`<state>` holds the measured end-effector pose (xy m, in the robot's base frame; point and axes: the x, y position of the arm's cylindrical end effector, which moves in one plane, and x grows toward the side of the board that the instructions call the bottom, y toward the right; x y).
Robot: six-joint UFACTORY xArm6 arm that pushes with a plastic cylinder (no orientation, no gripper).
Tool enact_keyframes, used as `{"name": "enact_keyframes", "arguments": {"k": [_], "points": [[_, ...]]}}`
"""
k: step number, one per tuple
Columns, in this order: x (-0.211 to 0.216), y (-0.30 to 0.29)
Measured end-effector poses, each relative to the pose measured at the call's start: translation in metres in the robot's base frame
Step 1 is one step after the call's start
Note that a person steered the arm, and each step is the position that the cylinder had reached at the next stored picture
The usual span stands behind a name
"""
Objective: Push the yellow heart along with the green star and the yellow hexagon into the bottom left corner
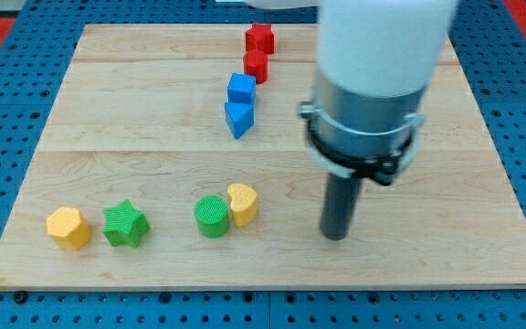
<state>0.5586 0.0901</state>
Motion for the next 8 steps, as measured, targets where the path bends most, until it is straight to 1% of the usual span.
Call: {"name": "enact_keyframes", "arguments": {"k": [1,2,3,4,5,6,7,8], "points": [[-0.006,0.033],[-0.005,0.030],[-0.007,-0.024],[-0.021,-0.051],[-0.048,-0.049],[-0.048,-0.081],[-0.042,-0.096],[-0.037,-0.096]]}}
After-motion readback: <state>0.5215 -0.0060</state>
